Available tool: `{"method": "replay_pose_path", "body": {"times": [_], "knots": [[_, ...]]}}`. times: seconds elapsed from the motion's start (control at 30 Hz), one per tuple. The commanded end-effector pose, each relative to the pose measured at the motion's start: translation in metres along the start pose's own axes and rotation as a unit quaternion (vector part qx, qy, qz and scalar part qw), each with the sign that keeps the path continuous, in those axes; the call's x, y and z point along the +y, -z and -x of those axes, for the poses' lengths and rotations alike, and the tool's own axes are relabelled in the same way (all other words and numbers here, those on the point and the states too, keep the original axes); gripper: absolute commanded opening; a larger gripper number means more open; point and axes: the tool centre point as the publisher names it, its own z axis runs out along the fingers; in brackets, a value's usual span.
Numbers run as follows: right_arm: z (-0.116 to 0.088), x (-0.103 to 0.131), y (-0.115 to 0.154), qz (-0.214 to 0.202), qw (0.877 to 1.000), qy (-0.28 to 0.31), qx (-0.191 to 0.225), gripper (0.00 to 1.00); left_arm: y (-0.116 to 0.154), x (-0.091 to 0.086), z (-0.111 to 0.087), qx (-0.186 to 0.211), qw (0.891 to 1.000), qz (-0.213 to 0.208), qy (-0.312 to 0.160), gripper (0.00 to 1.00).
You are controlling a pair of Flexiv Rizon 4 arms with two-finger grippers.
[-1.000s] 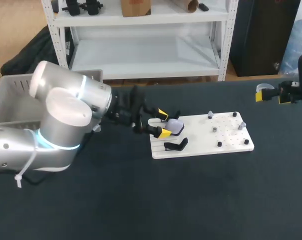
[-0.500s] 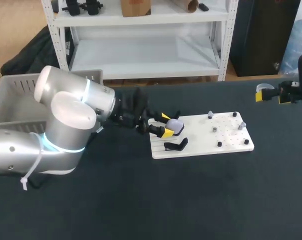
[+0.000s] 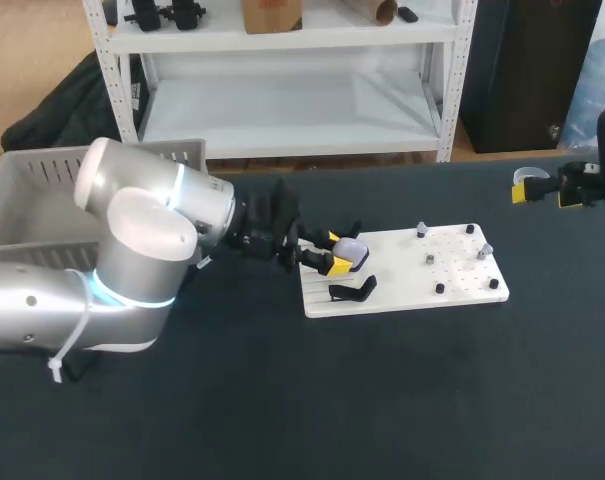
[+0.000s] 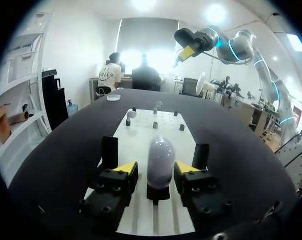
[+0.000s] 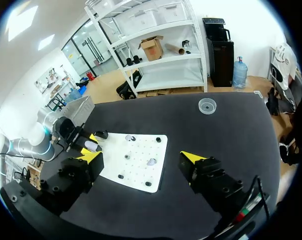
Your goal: Pick up each earbud case from the left stands, insert the matching earbuds, close the lid, and place the case in the box.
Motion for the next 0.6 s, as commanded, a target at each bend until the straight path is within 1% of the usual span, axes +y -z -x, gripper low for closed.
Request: {"method": "replay_pose_path", "body": {"times": [0.03, 0.33, 0.6], "knots": [[0.0002, -0.0002, 0.0000, 0.000, 1.000, 0.000, 0.000, 1.00, -0.0040, 0.0044, -0.0027, -0.006, 1.000, -0.004, 0.000, 0.44], [0.0002, -0.0002, 0.0000, 0.000, 1.000, 0.000, 0.000, 1.00, -0.0068, 0.0048, -0.0038, -0.018, 1.000, -0.012, 0.000, 0.36], [0.0002, -0.0002, 0.0000, 0.000, 1.000, 0.000, 0.000, 1.00, -0.0073, 0.0038, -0.0036, -0.022, 1.000, -0.019, -0.003, 0.27]]}}
